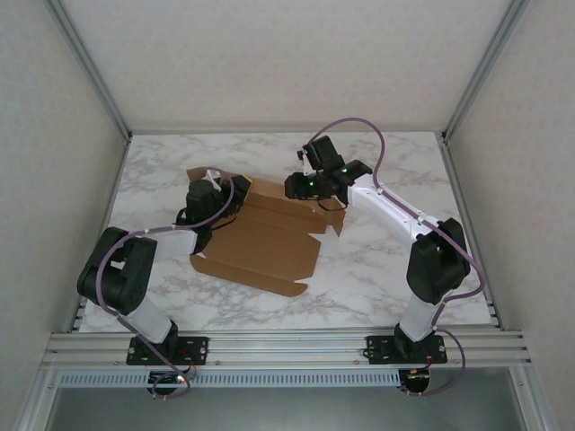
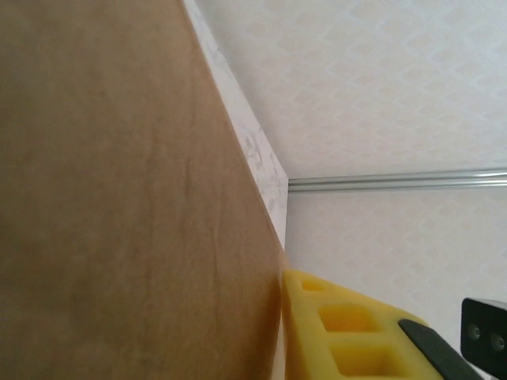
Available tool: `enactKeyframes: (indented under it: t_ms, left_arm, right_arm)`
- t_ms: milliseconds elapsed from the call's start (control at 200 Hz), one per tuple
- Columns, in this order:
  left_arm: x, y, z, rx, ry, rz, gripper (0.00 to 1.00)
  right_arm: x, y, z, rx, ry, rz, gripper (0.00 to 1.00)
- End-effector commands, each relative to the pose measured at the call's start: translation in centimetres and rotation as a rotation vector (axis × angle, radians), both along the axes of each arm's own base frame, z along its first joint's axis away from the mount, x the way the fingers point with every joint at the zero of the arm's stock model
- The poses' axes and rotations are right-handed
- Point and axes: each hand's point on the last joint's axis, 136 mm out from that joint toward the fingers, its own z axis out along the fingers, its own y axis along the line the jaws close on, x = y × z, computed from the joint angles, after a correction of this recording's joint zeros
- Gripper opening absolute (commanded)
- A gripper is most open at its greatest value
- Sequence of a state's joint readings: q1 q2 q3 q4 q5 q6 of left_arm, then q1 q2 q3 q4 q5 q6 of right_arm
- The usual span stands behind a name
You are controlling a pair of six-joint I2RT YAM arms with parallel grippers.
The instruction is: Fold the paper box
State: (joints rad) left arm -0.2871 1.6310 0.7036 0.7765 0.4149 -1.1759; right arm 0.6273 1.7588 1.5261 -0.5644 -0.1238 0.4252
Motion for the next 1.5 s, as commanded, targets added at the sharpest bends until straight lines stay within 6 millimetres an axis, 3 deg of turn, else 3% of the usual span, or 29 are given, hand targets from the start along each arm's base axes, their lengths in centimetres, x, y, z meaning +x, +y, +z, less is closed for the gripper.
enactKeyframes:
  t_ms: [0, 185, 415, 826, 991, 1116, 1297, 1382, 1497]
  left_arm:
    - [0.1, 0.0, 0.3, 0.029, -0.006, -0.036, 0.24]
    - [0.0, 1.9, 0.0, 0.018, 0.005, -0.013, 0.28]
    - [-0.3, 1.1, 0.6, 0.013, -0.009, -0.079, 0.29]
    - [-1.8, 2.2, 1.0, -0.005, -0.013, -0.099, 0.33]
    - [-1.7, 2.2, 0.5, -0.012, -0.007, -0.107, 0.27]
    - [-1.3, 2.3, 0.4, -0.034, -0.010, -0.095, 0.16]
    - [-0.8, 4.0, 0.4, -0.060, 0.022, 0.038, 0.04]
    - [-0.6, 4.7, 0.3, -0.074, 0.046, 0.115, 0.01]
    - [-0.6, 5.3, 0.7, -0.072, 0.057, 0.212, 0.00]
  right_arm:
    - [0.0, 0.1, 0.0, -0.011, -0.009, 0.022, 0.41]
    - [0.0, 0.1, -0.1, -0.012, -0.005, 0.036, 0.40]
    - [0.1, 0.1, -0.2, -0.021, -0.005, 0.043, 0.39]
    - [0.2, 0.2, -0.9, -0.033, 0.000, 0.053, 0.39]
    - [0.2, 0.2, -1.0, -0.029, 0.000, 0.054, 0.38]
    - [0.3, 0.1, -0.6, -0.031, -0.007, 0.052, 0.39]
    - [-0.3, -0.6, 2.3, 0.014, -0.033, 0.002, 0.57]
    - [-0.4, -1.2, 3.5, 0.022, -0.053, -0.029, 0.60]
    - [-0.5, -2.7, 3.5, -0.019, -0.048, -0.083, 0.62]
